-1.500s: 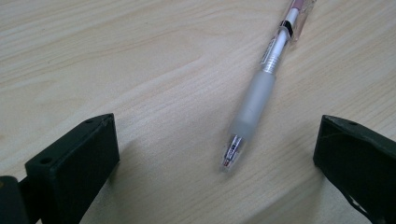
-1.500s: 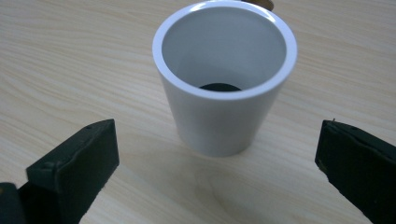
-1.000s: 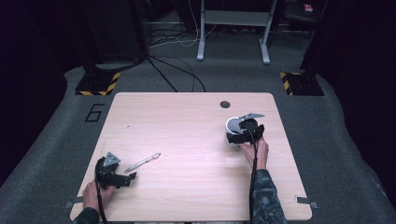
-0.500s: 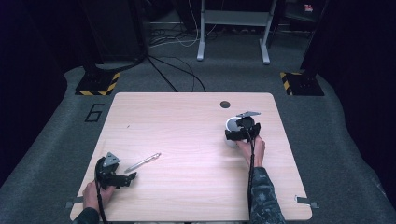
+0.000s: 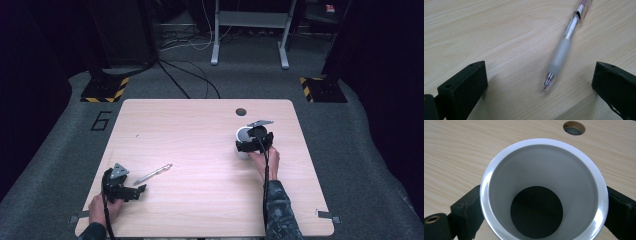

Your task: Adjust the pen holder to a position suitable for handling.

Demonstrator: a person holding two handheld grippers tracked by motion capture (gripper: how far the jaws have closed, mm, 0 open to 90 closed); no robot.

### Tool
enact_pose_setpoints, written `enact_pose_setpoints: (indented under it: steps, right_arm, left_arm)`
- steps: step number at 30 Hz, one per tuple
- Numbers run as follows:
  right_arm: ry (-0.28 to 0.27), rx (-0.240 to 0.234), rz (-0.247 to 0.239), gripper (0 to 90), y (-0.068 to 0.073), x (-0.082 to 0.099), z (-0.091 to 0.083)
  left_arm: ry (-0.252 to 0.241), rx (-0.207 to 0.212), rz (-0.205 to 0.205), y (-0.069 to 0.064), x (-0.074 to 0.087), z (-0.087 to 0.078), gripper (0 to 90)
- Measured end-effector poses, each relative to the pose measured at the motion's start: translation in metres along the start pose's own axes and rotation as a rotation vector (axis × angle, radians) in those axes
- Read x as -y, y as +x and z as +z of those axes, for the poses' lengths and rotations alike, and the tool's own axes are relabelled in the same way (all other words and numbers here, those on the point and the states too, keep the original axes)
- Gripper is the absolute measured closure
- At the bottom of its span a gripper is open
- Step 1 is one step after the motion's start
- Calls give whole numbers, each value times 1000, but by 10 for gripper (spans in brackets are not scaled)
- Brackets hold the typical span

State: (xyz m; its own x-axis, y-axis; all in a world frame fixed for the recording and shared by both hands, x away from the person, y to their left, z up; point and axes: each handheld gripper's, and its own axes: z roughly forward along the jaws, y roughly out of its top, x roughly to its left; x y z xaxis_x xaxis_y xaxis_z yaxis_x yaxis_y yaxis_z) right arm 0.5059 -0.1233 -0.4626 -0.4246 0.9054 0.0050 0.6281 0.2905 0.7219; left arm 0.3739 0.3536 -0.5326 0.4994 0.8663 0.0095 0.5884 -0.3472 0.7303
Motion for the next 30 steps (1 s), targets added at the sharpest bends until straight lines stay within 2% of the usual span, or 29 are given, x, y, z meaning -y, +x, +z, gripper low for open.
enact_pose_setpoints:
  steps: [4, 10, 12, 21, 25, 30]
  right_arm:
    - [-4, -3, 3, 60, 5, 0, 0]
    - [-3, -26, -26, 60, 16, 2, -1]
    - [-5, -31, -22, 60, 18, 3, -2]
    - [-8, -70, -76, 60, 38, 5, -3]
    - [-4, -81, -77, 60, 45, 6, -4]
    - [-15, -99, -100, 60, 57, 7, -4]
  left_arm:
    - [0, 0, 0, 0, 0, 0, 2]
    - [0, 0, 0, 0, 0, 0, 2]
    - [0, 0, 0, 0, 0, 0, 2]
    - [0, 0, 0, 0, 0, 0, 2]
    - [0, 0, 0, 0, 0, 0, 2]
    - [0, 0, 0, 0, 0, 0, 2]
